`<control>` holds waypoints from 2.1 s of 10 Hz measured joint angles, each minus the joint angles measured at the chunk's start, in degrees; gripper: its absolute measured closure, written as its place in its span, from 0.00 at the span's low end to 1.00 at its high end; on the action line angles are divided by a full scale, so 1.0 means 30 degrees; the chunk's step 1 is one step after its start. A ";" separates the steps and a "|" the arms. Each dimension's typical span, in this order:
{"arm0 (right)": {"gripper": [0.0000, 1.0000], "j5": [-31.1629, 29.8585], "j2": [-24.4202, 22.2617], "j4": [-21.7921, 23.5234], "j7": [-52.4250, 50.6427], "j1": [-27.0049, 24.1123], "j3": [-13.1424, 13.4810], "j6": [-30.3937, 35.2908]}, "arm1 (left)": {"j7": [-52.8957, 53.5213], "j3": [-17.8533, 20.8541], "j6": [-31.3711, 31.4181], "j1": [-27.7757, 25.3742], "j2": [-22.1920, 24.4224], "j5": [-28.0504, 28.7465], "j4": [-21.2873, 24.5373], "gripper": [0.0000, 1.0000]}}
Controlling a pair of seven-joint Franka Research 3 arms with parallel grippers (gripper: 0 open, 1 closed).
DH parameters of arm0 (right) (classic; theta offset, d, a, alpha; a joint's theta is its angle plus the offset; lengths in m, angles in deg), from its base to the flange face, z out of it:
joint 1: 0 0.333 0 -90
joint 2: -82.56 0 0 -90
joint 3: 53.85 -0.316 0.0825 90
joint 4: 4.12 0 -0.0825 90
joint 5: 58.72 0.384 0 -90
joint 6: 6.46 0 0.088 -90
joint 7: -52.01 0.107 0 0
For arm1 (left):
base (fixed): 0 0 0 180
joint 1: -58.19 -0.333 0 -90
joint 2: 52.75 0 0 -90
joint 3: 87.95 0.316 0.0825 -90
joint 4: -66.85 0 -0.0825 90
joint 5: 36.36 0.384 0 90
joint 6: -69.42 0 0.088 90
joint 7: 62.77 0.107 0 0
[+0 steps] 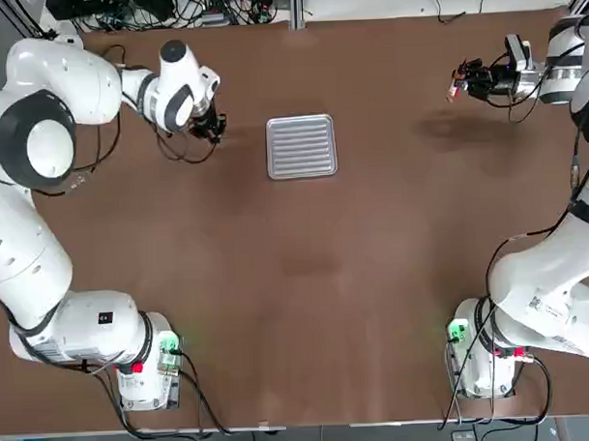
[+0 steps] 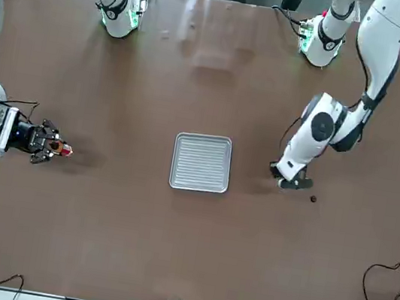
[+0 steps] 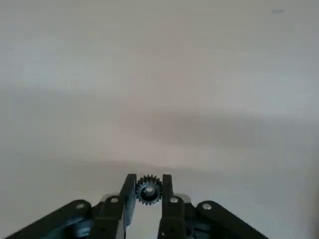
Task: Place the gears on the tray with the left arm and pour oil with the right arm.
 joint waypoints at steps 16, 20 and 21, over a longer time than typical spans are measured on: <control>0.66 0.1381 -0.1504 0.2191 0.3500 0.5990 -0.0164 -0.0807 | -0.9477 0.0910 -0.1788 0.9004 -0.6024 0.0071 -0.8606 0.75; 0.66 0.3743 -0.1490 0.5213 0.3466 0.7725 -0.0176 -0.0892 | -0.9466 0.1046 -0.1788 0.8997 -0.6067 0.0244 -0.8766 0.66; 0.66 0.3850 -0.1493 0.5258 0.3471 0.7768 -0.0175 -0.0891 | -0.9446 0.1087 -0.1788 0.8992 -0.6067 0.0271 -0.8808 0.61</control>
